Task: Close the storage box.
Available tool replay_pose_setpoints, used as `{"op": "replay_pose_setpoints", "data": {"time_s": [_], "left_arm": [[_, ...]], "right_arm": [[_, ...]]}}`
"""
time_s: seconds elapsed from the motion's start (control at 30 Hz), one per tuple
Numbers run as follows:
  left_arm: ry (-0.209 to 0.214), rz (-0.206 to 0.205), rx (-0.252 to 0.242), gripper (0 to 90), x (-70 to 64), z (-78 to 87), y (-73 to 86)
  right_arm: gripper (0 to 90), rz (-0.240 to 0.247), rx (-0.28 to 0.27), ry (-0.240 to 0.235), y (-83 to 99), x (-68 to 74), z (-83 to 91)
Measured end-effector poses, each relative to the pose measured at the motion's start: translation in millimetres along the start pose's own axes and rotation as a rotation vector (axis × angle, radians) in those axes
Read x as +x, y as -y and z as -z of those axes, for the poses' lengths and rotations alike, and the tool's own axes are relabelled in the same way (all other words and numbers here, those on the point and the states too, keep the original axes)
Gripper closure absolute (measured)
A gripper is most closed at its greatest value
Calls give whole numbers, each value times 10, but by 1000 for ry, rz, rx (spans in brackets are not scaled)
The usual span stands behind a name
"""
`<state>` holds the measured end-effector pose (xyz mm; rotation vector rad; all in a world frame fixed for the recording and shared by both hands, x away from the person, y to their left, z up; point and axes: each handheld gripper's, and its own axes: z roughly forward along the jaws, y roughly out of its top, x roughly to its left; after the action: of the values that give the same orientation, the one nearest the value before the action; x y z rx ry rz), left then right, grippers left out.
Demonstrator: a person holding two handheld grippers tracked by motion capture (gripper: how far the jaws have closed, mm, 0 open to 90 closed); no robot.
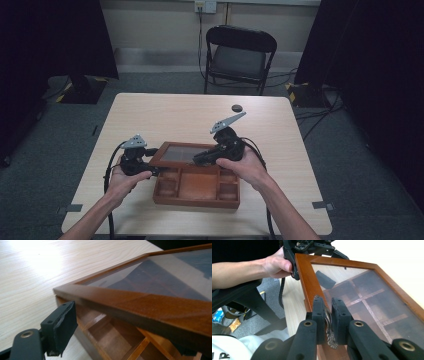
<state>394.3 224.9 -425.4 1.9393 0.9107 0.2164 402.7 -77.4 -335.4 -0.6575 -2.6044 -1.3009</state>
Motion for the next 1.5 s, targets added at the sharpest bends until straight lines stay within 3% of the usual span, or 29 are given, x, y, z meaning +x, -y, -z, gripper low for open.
{"op": "replay_pose_setpoints", "data": {"time_s": [0.13,0.33,0.57,0.7,0.93,1.07,1.17,1.27,1.5], "left_arm": [[-8,-4,10,167,40,1,-2],[-31,48,10,169,169,34,23],[-80,89,20,180,355,75,72],[-119,81,11,205,433,179,93],[-140,121,25,205,573,307,190],[-143,133,24,205,599,330,213],[-171,91,48,205,568,336,217],[-154,84,49,205,551,357,220],[-146,107,63,205,564,309,246]], "right_arm": [[827,-10,-11,-12,46,-38,6],[826,4,17,1,78,-33,25],[823,0,6,19,150,-17,62],[822,4,21,16,193,-5,39],[821,27,48,27,303,58,-62],[821,21,46,33,359,66,-90],[821,19,59,32,434,81,-140],[821,13,75,25,515,76,-188],[820,7,90,21,607,66,-264]]}}
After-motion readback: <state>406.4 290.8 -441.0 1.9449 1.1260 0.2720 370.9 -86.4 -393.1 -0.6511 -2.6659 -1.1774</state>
